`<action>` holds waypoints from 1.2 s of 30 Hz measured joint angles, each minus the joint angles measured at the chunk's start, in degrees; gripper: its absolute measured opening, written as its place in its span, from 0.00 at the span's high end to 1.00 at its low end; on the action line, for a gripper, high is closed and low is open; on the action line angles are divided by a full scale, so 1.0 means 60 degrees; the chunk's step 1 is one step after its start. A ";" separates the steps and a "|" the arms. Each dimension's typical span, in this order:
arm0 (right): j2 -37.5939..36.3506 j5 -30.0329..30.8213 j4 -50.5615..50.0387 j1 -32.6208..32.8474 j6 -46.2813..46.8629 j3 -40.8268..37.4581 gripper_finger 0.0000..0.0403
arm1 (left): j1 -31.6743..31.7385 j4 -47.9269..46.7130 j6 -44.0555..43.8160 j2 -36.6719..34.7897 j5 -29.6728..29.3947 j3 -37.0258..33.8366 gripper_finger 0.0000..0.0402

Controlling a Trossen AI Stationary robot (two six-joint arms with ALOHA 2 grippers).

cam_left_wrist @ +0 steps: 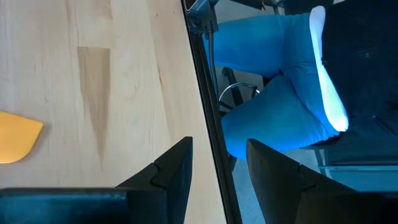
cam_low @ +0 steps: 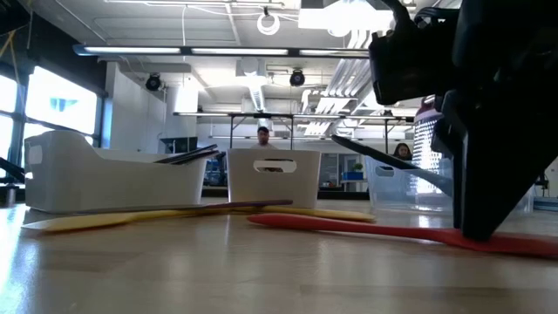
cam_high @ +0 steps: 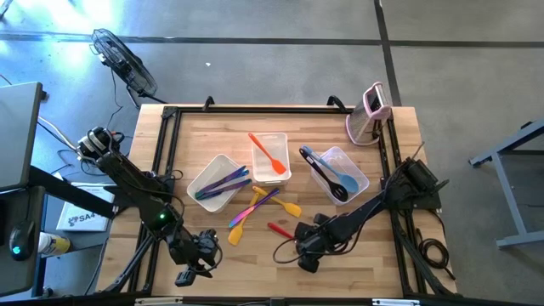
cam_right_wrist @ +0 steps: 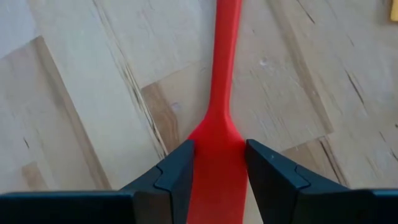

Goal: Pick & Place Kitchen Items
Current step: Put the red spatula into the right white bin

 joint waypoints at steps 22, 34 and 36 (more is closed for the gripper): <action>0.0267 -0.1257 0.0333 -0.0100 0.0251 0.0021 0.64 | 0.0000 0.0007 0.0178 0.0000 -0.0007 0.0000 0.63; 0.0304 -0.1264 0.0432 -0.0085 0.0017 0.0021 0.48 | 0.0000 0.0073 0.0173 0.0002 -0.0109 0.0000 0.63; 0.0304 -0.1224 0.0428 -0.0085 0.0056 0.0017 0.47 | 0.0000 0.0070 0.0175 0.0000 -0.0109 0.0000 0.63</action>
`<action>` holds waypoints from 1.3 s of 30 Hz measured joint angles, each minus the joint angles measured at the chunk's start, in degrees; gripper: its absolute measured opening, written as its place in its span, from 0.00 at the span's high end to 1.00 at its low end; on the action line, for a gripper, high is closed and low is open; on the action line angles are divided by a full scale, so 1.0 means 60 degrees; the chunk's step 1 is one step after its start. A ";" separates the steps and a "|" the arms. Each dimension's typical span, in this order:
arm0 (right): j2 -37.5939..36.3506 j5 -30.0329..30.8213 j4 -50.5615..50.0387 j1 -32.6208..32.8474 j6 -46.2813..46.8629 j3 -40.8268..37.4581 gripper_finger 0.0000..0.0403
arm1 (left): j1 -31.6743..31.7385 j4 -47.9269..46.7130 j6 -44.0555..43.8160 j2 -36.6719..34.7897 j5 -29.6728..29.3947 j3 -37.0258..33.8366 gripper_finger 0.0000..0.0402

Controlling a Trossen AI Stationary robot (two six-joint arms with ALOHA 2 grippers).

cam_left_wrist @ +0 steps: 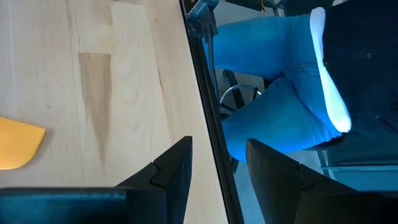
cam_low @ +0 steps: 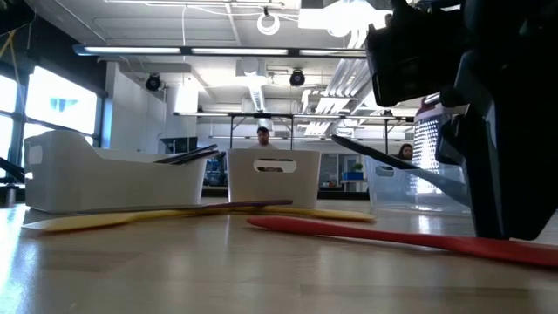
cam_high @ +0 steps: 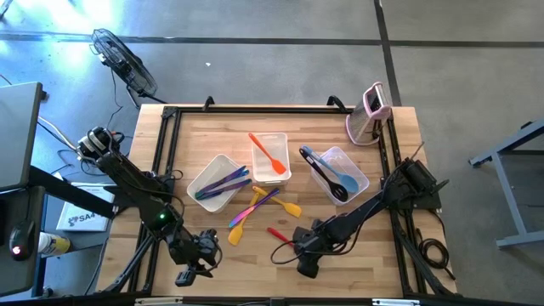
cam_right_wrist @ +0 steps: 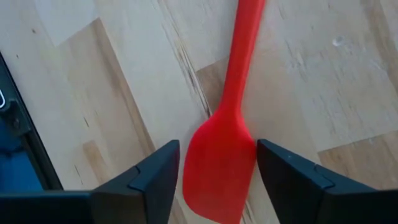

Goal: Pick & Place Kitchen Items
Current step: Put the red spatula into the right white bin

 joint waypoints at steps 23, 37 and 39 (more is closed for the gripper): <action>0.0210 -0.0336 0.0628 -0.0091 -0.0235 0.0004 0.33 | 0.0000 -0.0004 0.0000 0.0004 0.0015 0.0000 0.63; 0.0288 -0.0234 -0.0112 -0.0206 -0.0354 0.0076 0.33 | 0.0000 0.0000 -0.0027 0.0004 0.0062 0.0000 0.63; 0.0288 -0.0217 -0.0130 -0.0205 -0.0380 0.0076 0.33 | 0.0000 0.0004 -0.0025 0.0004 0.0062 0.0000 0.63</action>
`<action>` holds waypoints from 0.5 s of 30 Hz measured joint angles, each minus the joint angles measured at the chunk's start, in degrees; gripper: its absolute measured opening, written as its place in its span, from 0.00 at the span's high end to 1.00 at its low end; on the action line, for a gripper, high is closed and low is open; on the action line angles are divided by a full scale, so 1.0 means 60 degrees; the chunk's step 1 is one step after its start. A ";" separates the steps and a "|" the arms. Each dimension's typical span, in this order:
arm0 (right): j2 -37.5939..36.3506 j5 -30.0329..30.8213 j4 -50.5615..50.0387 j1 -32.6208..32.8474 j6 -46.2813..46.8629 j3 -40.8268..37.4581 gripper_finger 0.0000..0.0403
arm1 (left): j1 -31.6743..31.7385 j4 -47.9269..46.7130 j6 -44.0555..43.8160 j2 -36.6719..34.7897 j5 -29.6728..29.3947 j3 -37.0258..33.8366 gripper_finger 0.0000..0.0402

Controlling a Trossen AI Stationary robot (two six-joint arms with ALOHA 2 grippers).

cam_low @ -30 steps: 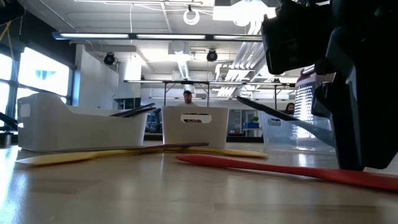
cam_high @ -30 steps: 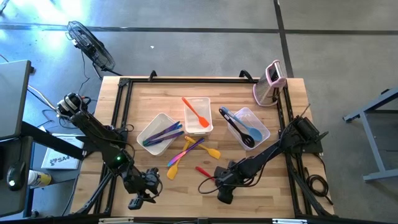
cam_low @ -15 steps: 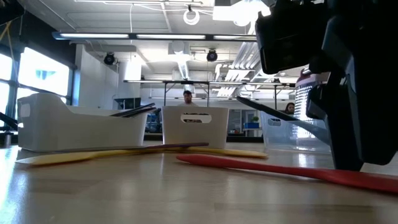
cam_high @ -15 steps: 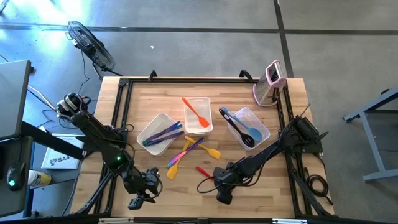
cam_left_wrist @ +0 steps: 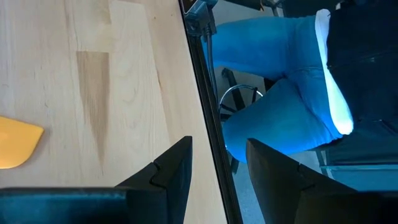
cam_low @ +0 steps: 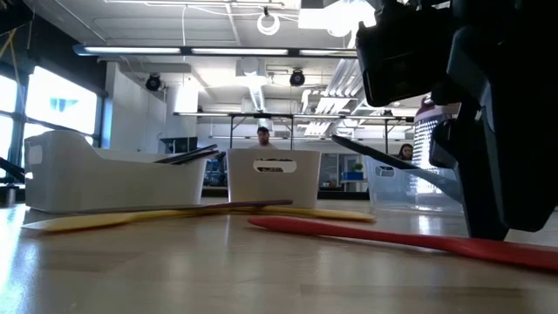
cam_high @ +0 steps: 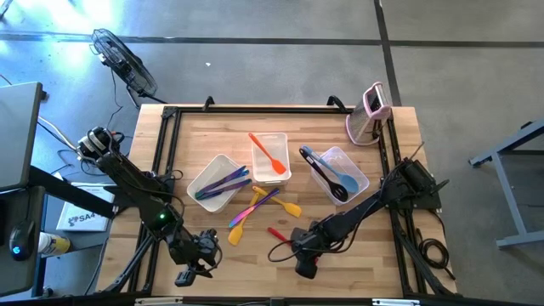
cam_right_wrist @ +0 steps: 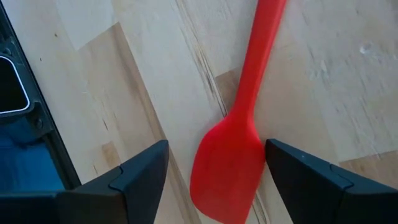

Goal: Pick & Place Kitchen Items
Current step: Put the red spatula into the right white bin

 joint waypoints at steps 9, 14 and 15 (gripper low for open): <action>0.0004 0.0351 -0.0019 0.0016 0.0094 0.0000 0.33 | 0.0000 -0.0007 0.0029 0.0000 0.0015 0.0000 0.63; 0.0004 0.0528 -0.0017 0.0085 0.0141 0.0000 0.33 | 0.0000 -0.0004 0.0029 0.0000 0.0015 0.0000 0.63; 0.0004 0.0569 -0.0019 0.0098 0.0145 0.0000 0.33 | 0.0000 -0.0004 0.0029 0.0000 0.0015 0.0000 0.63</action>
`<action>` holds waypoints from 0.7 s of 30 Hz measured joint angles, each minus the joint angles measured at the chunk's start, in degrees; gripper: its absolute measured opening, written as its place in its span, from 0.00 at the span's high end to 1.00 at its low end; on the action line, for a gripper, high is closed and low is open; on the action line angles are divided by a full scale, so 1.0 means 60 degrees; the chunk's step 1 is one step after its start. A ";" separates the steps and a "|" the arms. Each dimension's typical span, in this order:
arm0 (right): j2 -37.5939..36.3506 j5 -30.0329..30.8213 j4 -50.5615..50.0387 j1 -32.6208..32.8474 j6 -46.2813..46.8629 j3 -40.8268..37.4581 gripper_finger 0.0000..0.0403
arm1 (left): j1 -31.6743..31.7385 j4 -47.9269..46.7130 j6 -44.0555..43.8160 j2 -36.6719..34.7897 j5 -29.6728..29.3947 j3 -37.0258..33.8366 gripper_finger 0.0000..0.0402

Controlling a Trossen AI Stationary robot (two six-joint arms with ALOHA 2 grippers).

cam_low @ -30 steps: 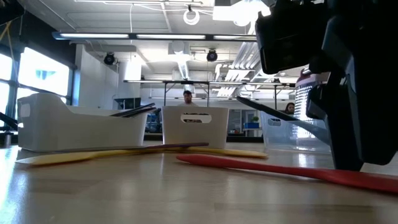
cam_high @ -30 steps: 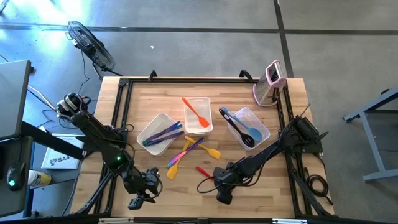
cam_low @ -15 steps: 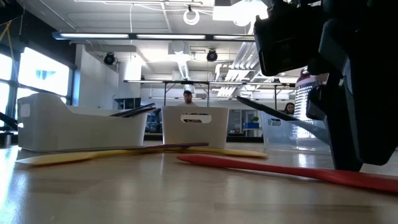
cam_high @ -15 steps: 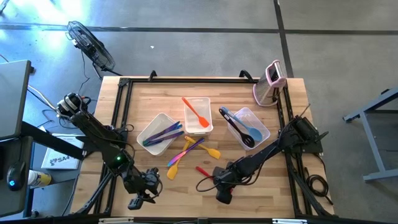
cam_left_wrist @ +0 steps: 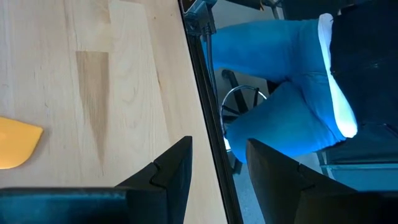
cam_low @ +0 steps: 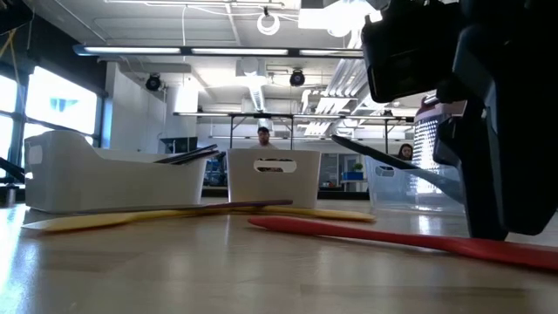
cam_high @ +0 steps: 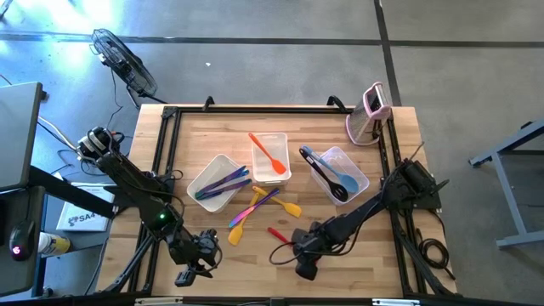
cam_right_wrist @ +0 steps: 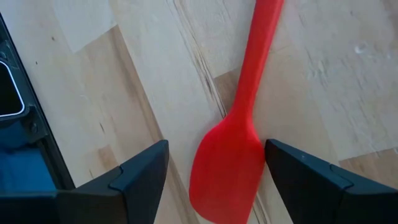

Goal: Pick & Place Kitchen Items
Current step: Put the red spatula into the right white bin

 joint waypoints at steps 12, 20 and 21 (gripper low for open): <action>0.0011 0.0476 -0.0029 0.0170 -0.0004 0.0000 0.33 | 0.0000 0.0018 -0.0073 0.0000 -0.0079 0.0000 0.63; 0.0102 0.0681 -0.0080 0.0195 -0.0008 0.0007 0.33 | 0.0000 0.0023 -0.0065 0.0004 -0.0228 0.0000 0.63; 0.0102 0.0661 -0.0080 0.0194 0.0006 0.0011 0.33 | 0.0000 0.0025 -0.0039 0.0004 -0.0245 0.0000 0.63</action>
